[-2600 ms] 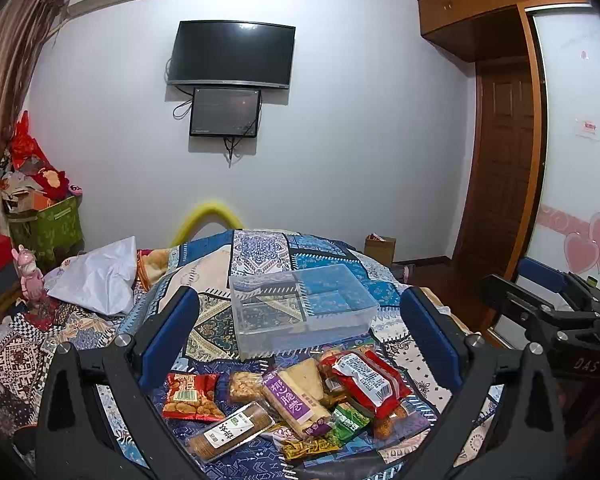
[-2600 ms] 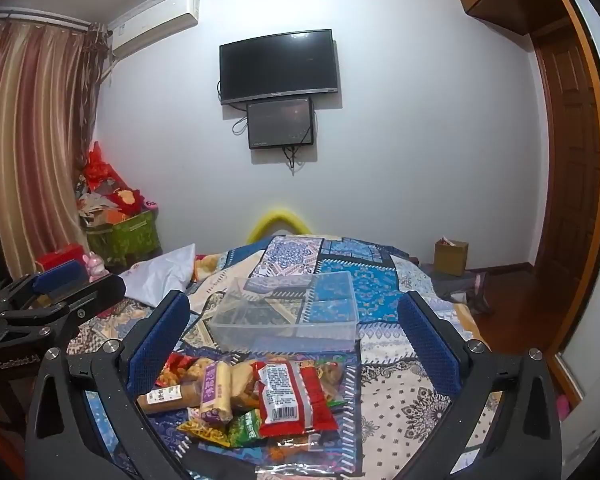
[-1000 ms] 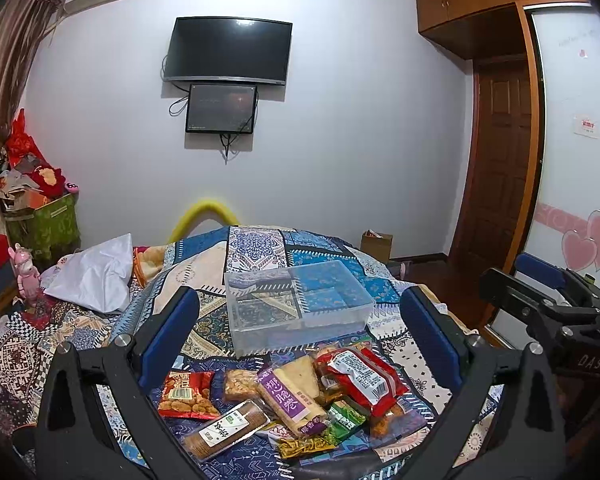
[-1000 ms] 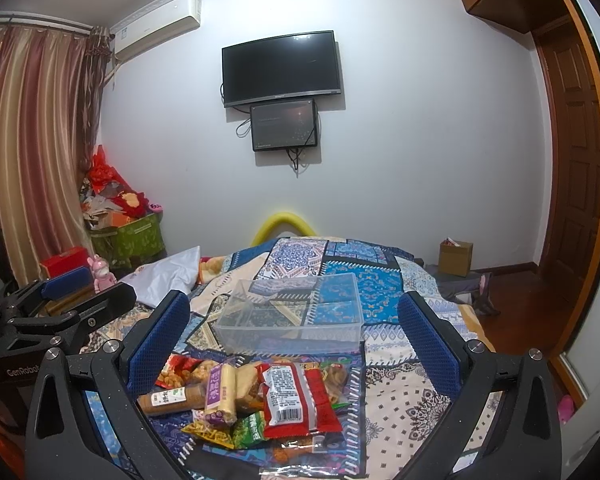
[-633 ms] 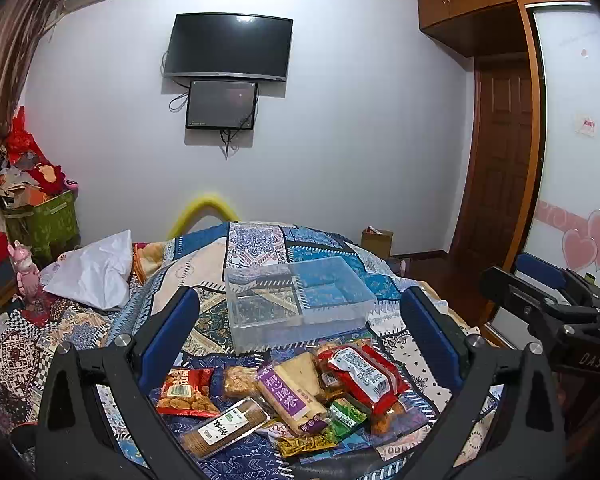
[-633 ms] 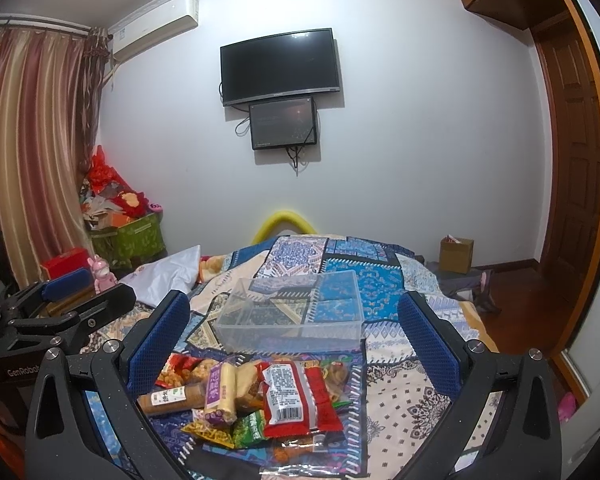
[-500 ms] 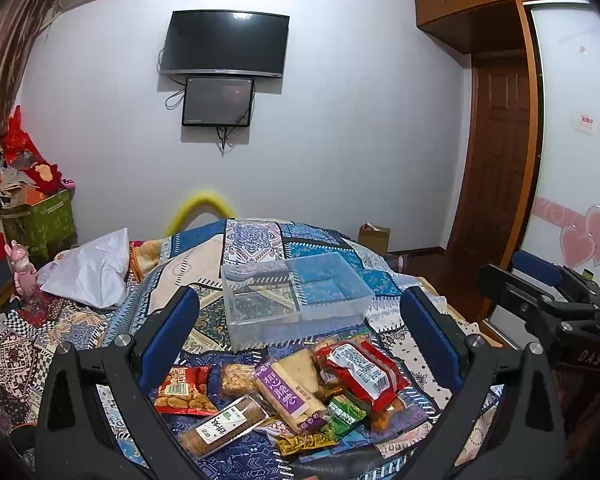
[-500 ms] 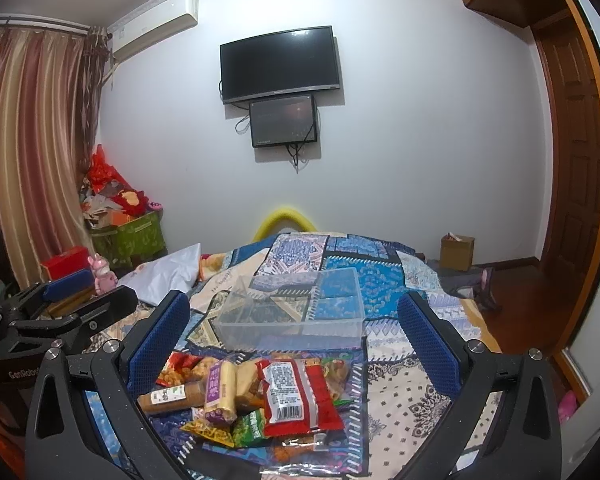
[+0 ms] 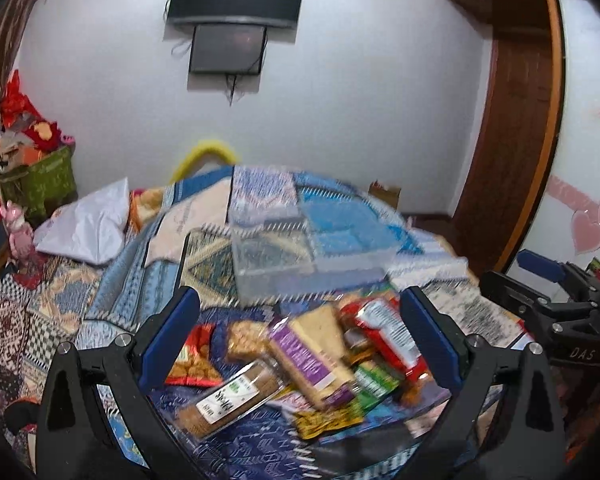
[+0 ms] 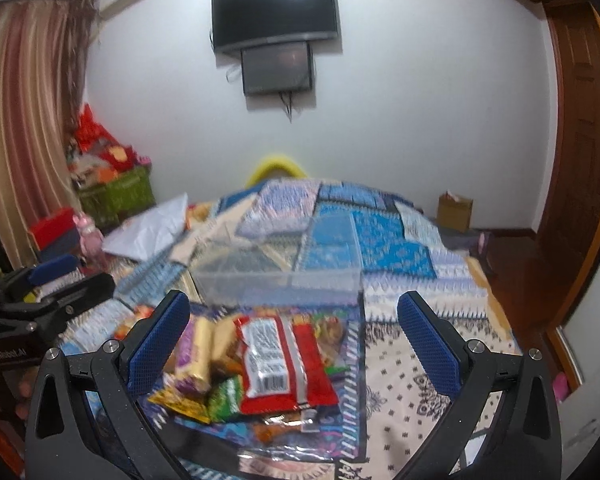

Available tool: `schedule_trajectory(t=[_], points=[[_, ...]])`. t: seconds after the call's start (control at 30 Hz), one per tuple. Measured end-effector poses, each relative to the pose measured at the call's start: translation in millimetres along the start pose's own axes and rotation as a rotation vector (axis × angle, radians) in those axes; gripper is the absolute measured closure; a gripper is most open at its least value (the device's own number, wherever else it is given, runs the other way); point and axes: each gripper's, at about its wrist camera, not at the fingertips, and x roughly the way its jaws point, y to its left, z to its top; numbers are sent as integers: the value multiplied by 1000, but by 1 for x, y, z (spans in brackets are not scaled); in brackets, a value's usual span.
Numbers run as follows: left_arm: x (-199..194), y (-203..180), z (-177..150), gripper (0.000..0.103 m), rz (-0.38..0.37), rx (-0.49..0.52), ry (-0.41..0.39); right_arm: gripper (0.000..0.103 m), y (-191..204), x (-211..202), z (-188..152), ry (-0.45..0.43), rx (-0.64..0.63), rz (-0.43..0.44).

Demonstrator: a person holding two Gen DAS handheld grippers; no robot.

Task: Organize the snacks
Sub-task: 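Grasp purple-labelled roll pack with left gripper while right gripper grasps red-white chip bag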

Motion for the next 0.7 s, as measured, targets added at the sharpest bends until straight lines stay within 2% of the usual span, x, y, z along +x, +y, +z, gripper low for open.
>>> schedule_trajectory(t=[0.03,0.13,0.27,0.4,0.53,0.7], points=[[7,2,-3,10,8,0,24,0,-1,8,-3,32,-2,2],[27,11,-13,17,13,-18,104,0,-3,22,-10,87,-1,10],[52,20,-25,26,-11,-66,193,8,-6,39,-19,154,12,53],[74,21,-35,39,-37,-97,261,16,-8,55,-26,206,20,84],[90,18,-40,44,-58,-112,309,23,-9,68,-29,236,16,102],[107,11,-45,44,-98,-125,355,30,-12,82,-34,281,32,142]])
